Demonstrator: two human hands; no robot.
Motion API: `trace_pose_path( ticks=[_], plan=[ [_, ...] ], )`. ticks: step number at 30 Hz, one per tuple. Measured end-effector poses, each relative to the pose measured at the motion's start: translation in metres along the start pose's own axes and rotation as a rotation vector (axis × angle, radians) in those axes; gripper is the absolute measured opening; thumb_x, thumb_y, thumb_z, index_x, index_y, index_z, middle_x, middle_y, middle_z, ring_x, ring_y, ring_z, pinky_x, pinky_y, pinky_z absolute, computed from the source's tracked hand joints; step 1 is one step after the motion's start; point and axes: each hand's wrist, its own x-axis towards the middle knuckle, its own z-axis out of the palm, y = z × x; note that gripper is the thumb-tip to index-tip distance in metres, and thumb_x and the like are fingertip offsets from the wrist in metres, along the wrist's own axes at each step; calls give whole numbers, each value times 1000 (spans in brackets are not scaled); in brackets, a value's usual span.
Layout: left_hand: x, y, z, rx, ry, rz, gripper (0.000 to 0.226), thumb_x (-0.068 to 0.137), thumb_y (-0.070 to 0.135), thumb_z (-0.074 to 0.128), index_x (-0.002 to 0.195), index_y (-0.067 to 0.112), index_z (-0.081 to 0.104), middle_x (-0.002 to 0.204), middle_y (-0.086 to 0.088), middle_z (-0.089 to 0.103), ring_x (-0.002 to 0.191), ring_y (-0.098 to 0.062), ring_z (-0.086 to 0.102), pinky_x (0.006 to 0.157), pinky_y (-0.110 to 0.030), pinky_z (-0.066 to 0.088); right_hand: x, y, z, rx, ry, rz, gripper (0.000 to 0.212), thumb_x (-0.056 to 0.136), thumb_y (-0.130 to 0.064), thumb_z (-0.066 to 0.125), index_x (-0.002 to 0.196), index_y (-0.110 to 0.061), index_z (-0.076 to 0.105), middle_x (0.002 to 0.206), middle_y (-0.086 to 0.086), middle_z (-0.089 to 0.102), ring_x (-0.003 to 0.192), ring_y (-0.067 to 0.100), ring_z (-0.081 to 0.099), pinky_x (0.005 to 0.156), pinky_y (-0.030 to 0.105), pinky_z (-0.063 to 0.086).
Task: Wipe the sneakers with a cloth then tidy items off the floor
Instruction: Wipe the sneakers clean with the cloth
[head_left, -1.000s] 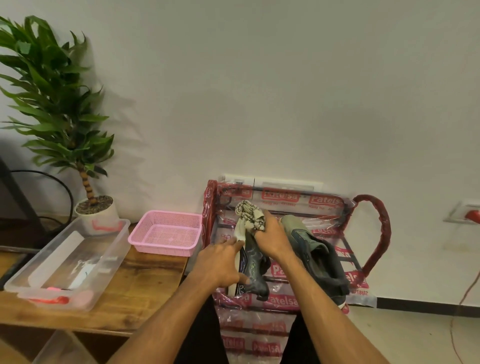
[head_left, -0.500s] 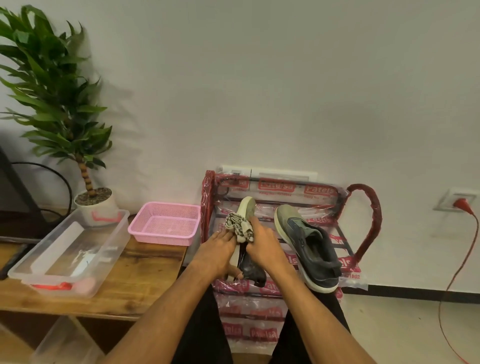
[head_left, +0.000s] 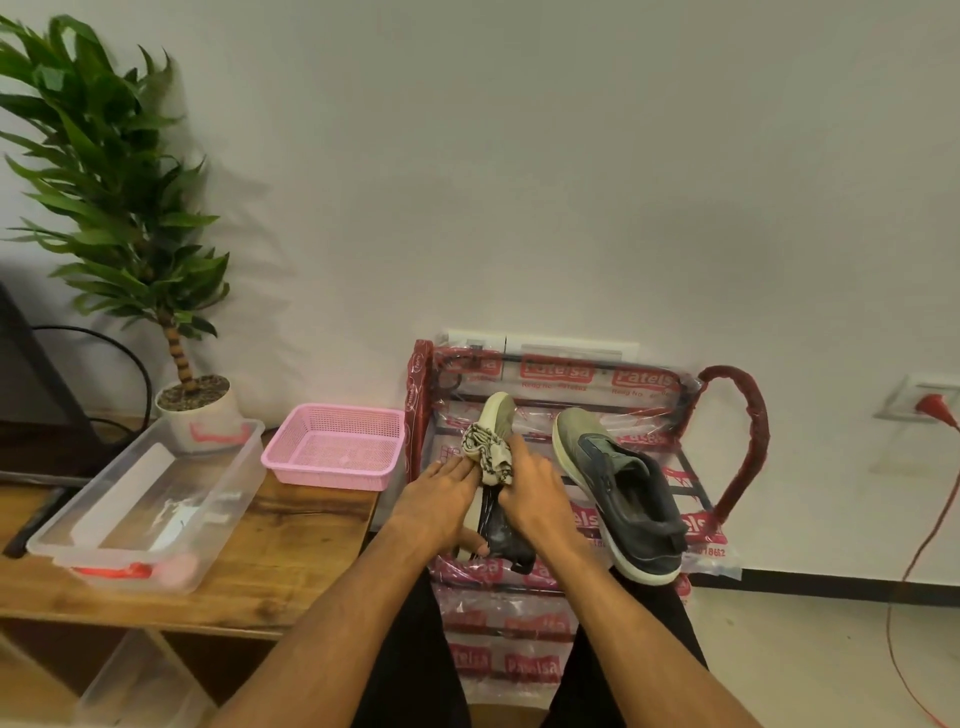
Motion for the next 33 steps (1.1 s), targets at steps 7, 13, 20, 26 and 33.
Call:
trace_pose_path(
  ticks=[7, 13, 20, 26, 33],
  plan=[
    [1, 0, -2, 81, -34, -19, 113, 78, 60, 65, 153, 10, -1, 162, -8, -2, 149, -21, -3, 120, -37, -1, 7, -3, -9, 116, -83, 41, 56, 77, -5, 58, 131, -20, 50, 107, 7, 69, 97, 27, 63, 77, 39, 53],
    [3, -1, 1, 79, -42, -6, 111, 77, 58, 68, 154, 13, 3, 162, -7, 0, 149, -21, -3, 121, -39, 2, -12, 9, -29, 222, -219, -2, 38, 79, -10, 62, 116, -19, 61, 103, -2, 71, 94, 16, 65, 76, 31, 52],
    [5, -2, 2, 70, -65, -9, 114, 80, 57, 65, 153, 13, -10, 161, -5, -10, 148, -20, -8, 121, -37, -1, 4, 40, -67, 399, -73, 215, 36, 80, -1, 58, 113, -14, 65, 99, 1, 72, 91, 17, 67, 85, 43, 57],
    [4, 0, 2, 82, -53, -17, 112, 81, 56, 65, 153, 13, -9, 161, -5, -9, 148, -20, -7, 121, -37, -2, 12, 13, -38, 164, -21, 171, 47, 80, -2, 56, 125, -19, 59, 111, 9, 67, 103, 28, 62, 86, 46, 54],
    [4, 2, 2, 88, -48, -33, 111, 81, 53, 66, 153, 11, -8, 161, -7, -8, 148, -21, -6, 121, -39, 0, -14, -6, -5, -222, -39, 5, 46, 87, -6, 59, 131, -17, 56, 116, 8, 68, 107, 28, 64, 88, 41, 51]
  ],
)
